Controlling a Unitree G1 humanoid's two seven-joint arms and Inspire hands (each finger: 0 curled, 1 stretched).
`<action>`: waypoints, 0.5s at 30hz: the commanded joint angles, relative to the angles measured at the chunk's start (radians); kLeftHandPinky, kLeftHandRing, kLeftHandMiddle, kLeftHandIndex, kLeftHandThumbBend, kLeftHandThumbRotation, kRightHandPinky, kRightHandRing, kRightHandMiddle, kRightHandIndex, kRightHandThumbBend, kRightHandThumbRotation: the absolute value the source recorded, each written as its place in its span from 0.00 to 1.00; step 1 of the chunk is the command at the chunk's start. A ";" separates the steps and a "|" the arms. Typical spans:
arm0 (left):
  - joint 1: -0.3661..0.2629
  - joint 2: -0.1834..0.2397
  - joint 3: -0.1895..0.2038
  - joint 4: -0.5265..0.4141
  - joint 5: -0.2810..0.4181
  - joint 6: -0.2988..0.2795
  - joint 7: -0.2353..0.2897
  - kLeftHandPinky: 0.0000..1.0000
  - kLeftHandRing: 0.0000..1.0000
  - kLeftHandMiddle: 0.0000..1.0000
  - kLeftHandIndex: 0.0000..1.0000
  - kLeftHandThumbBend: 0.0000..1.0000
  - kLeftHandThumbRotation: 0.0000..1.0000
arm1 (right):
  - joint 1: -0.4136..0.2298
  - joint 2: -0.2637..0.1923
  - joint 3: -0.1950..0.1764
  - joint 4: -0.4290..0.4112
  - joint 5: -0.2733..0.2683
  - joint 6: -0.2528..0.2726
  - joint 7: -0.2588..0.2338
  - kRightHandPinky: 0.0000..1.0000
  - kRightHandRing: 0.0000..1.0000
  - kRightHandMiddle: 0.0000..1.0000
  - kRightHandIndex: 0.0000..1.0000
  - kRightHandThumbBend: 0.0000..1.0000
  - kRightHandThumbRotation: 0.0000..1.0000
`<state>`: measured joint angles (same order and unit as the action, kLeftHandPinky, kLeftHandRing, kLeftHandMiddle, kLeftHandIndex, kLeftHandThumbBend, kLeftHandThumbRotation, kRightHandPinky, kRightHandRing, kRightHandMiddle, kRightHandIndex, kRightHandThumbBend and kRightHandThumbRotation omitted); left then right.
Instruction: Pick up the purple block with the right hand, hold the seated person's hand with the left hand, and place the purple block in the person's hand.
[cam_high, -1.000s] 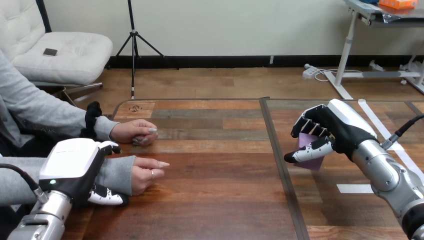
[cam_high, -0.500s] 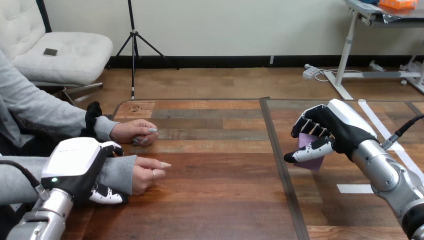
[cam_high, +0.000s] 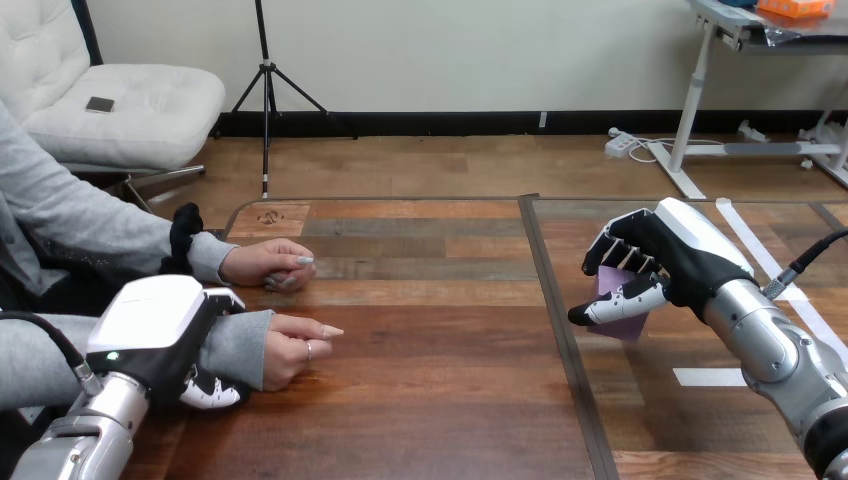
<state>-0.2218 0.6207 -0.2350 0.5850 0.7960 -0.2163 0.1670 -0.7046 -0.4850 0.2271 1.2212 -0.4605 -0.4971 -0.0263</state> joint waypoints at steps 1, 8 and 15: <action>-0.028 0.019 -0.023 -0.008 0.003 0.018 -0.023 0.49 0.57 0.62 0.64 0.91 0.02 | -0.043 -0.012 -0.017 -0.035 0.021 -0.010 -0.020 0.41 0.43 0.47 0.46 0.81 0.00; -0.033 0.008 -0.021 0.006 -0.004 0.023 -0.022 0.43 0.50 0.54 0.56 0.90 0.00 | -0.043 -0.012 -0.015 -0.035 0.018 -0.012 -0.023 0.41 0.44 0.47 0.47 0.81 0.00; -0.036 -0.005 -0.015 0.023 -0.024 0.018 -0.013 0.35 0.41 0.46 0.50 0.88 0.00 | -0.043 -0.012 -0.018 -0.032 0.021 -0.019 -0.023 0.41 0.44 0.47 0.46 0.81 0.00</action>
<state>-0.2258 0.6187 -0.2367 0.5868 0.7826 -0.2075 0.1538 -0.7046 -0.4850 0.2271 1.2212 -0.4604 -0.4972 -0.0273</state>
